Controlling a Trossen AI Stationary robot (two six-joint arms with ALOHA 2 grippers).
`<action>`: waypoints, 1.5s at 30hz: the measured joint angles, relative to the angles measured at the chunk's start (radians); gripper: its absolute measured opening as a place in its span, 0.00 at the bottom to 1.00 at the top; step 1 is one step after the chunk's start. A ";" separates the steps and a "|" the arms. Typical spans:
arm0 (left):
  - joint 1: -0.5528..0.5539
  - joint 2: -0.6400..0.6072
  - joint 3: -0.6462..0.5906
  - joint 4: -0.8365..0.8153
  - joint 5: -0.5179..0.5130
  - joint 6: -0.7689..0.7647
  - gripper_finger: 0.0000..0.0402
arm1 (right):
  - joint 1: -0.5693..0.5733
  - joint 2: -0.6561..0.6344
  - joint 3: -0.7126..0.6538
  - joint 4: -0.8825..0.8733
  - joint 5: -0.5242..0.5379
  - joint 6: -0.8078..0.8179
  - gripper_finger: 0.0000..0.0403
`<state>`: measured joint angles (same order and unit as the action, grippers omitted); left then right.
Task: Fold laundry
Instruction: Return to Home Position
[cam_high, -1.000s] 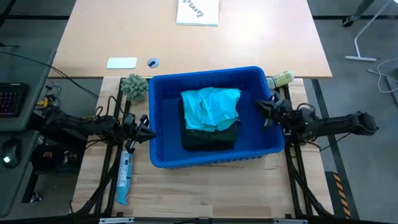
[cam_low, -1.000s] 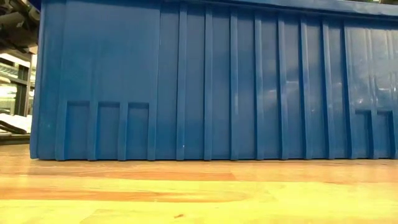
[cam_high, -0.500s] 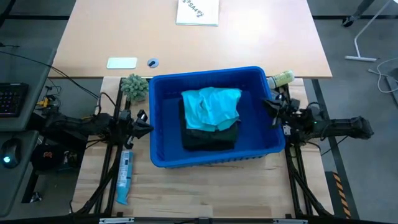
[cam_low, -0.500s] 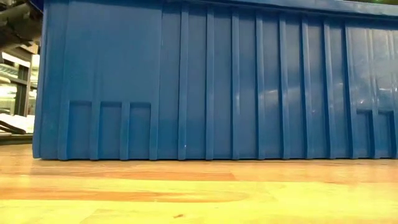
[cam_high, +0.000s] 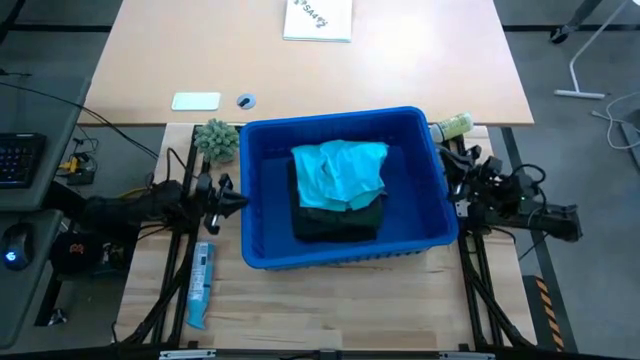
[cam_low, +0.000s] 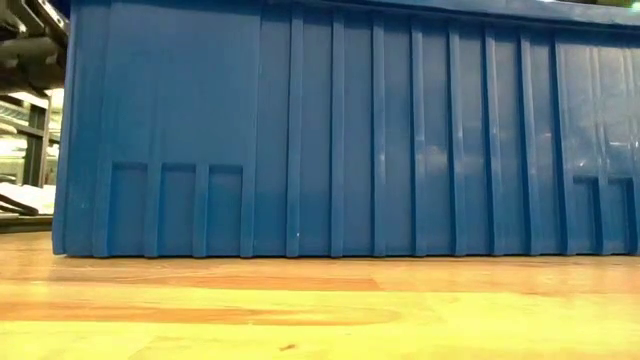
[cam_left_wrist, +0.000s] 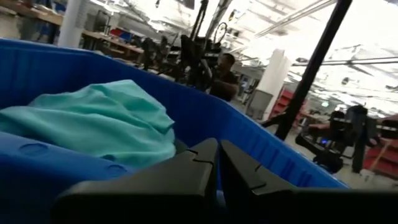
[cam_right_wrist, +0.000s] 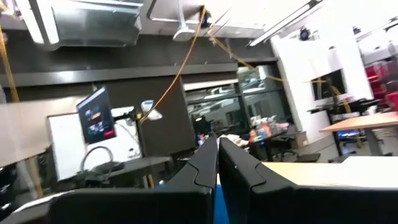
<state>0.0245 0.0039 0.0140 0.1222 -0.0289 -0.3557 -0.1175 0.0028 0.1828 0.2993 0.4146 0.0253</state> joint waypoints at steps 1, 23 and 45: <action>0.010 0.000 0.001 -0.014 0.004 0.000 0.00 | -0.011 -0.001 -0.015 0.024 0.001 0.000 0.00; 0.043 0.008 -0.003 0.033 -0.009 0.000 0.00 | -0.017 0.011 -0.168 0.195 0.023 -0.004 0.00; 0.043 0.015 -0.003 0.048 -0.009 0.000 0.00 | 0.086 0.011 -0.169 -0.008 0.023 -0.004 0.00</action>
<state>0.0677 0.0189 0.0112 0.1698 -0.0383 -0.3553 -0.0318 0.0143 0.0139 0.2913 0.4374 0.0216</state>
